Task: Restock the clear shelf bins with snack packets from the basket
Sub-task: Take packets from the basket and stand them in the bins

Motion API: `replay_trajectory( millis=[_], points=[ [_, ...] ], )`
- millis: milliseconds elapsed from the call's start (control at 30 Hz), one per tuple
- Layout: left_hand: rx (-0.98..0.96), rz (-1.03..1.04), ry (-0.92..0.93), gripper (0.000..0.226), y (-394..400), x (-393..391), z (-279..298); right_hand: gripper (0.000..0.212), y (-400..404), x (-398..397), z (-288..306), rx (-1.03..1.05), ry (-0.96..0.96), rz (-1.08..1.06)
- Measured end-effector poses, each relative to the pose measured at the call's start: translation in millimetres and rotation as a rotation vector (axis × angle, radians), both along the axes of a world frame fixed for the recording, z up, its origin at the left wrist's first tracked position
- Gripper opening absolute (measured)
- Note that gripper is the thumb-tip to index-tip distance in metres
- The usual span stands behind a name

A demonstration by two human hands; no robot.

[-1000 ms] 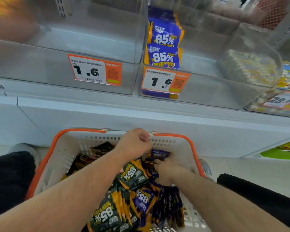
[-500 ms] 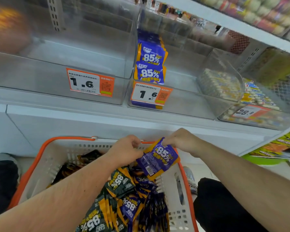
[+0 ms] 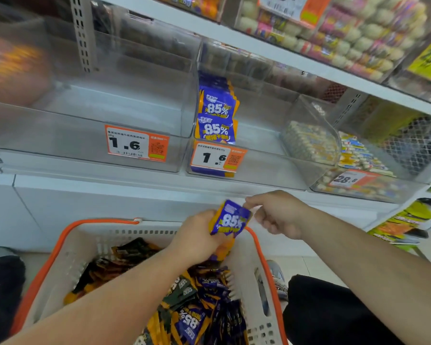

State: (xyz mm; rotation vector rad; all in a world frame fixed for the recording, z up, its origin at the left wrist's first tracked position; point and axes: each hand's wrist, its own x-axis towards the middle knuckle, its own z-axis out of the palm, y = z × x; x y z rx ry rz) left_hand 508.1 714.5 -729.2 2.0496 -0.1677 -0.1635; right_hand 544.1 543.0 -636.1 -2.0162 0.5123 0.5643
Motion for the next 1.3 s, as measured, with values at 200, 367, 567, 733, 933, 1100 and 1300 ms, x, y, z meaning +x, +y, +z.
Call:
replay_trajectory(
  millis=[200,367,567,733,933,1100,1300],
  points=[
    [-0.488,0.104,0.276,0.028,9,5,17,0.010,-4,-13,2,0.091,-0.089,0.122],
    [-0.515,0.024,0.208,0.029,14,12,41,0.013,10,-22,6,0.182,-0.282,0.191],
    [-0.586,0.062,-0.048,0.032,30,32,84,0.023,23,1,64,0.193,-0.759,0.141],
    [-0.543,0.189,-0.071,0.047,34,37,82,0.026,35,44,100,0.262,-0.840,-0.073],
    [-0.434,0.149,-0.022,0.048,33,35,72,0.028,55,89,94,-0.095,-0.691,-0.013],
    [-0.322,0.114,-0.007,0.043,30,33,62,0.026,68,101,72,-0.405,-0.391,0.225],
    [-0.228,0.064,0.038,0.035,32,35,47,0.017,54,95,61,-0.850,-0.715,0.151]
  ],
)
